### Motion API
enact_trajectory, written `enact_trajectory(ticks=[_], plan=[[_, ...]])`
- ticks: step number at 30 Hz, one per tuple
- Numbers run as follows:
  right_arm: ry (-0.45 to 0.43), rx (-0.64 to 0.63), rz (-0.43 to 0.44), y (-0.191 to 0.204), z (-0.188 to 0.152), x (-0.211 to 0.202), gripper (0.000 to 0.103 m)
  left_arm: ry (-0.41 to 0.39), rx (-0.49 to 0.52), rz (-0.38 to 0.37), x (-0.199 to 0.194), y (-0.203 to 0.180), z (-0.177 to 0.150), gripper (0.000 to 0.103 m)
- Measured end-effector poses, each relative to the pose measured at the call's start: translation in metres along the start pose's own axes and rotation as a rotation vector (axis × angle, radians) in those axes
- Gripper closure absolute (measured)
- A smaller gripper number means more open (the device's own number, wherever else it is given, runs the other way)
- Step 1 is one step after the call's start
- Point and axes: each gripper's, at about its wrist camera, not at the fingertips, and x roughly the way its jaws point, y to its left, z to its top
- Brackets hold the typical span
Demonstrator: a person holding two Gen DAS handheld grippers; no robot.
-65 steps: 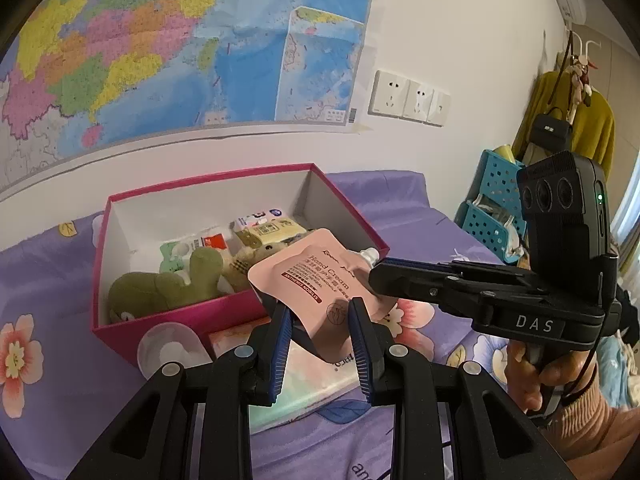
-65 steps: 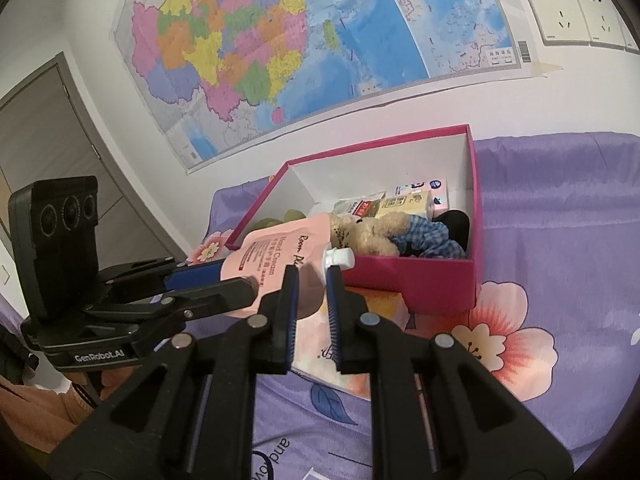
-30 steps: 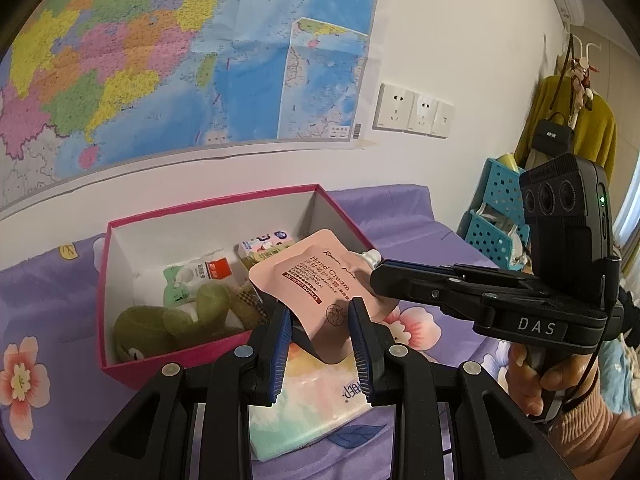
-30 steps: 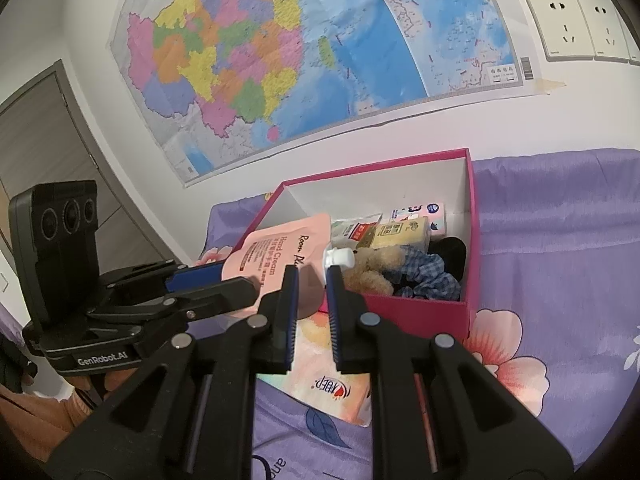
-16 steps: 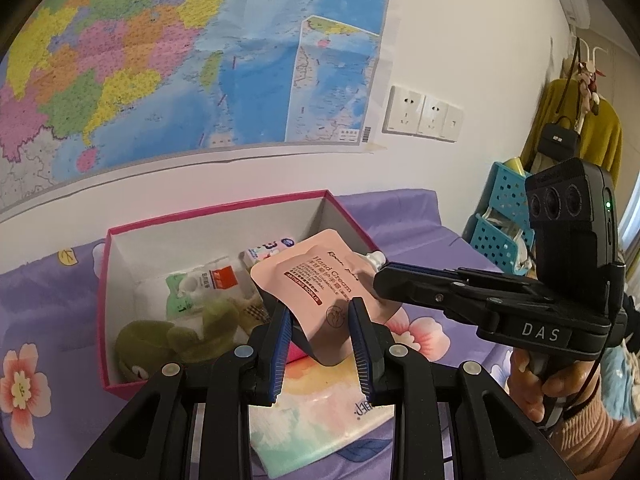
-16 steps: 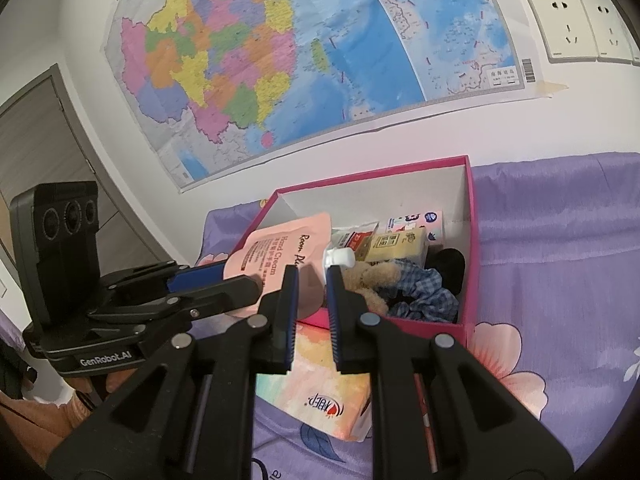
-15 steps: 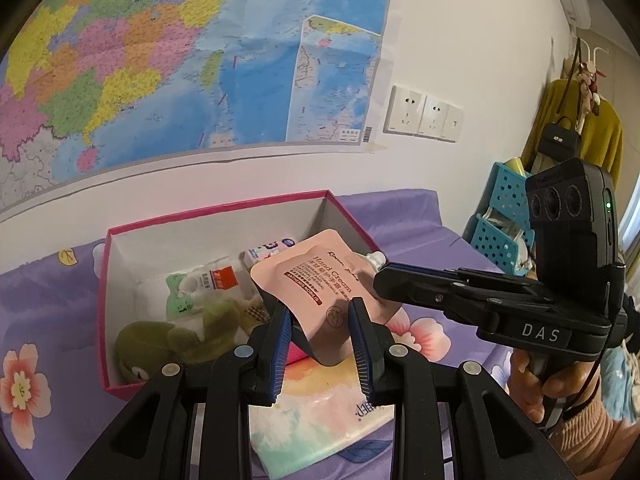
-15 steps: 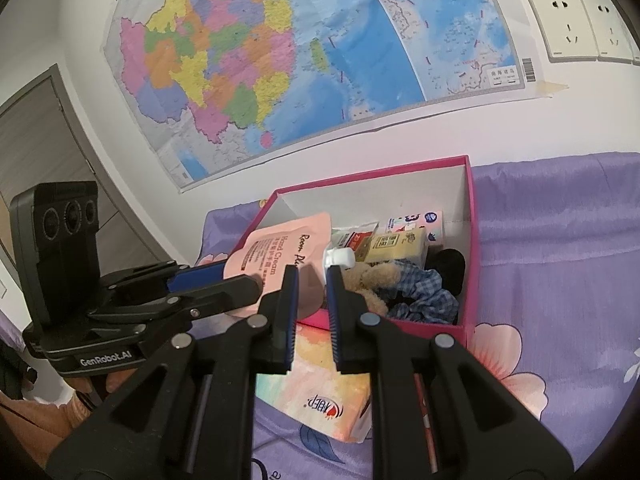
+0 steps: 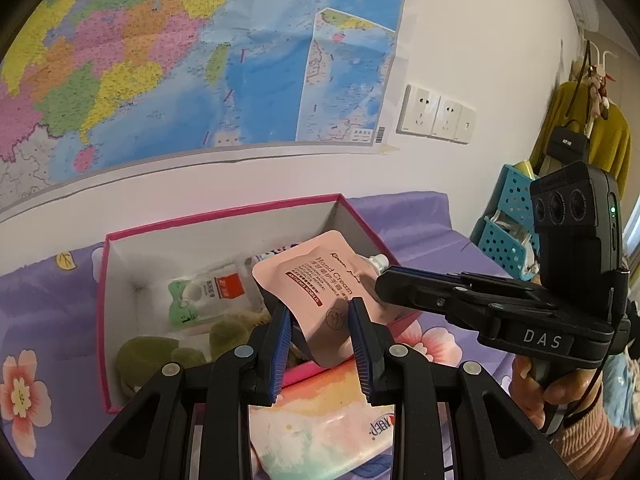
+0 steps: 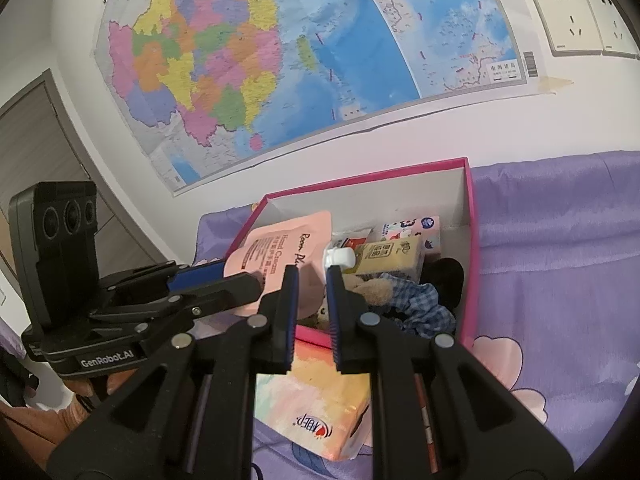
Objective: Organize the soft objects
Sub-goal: 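Lower the pouch into the pink box and open the left gripper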
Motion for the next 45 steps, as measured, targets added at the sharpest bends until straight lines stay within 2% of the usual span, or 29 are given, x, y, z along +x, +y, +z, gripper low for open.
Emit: enact_trajectory(ticks=[42, 45], plan=[[0.054, 0.039, -0.024, -0.019, 0.013, 0.034, 0.086, 0.056, -0.05, 0.029, 0.032, 0.018, 0.007, 0.075], [0.055, 0.043, -0.002, -0.018, 0.013, 0.036, 0.086, 0.07, -0.057, 0.02, 0.036, 0.019, 0.007, 0.075]])
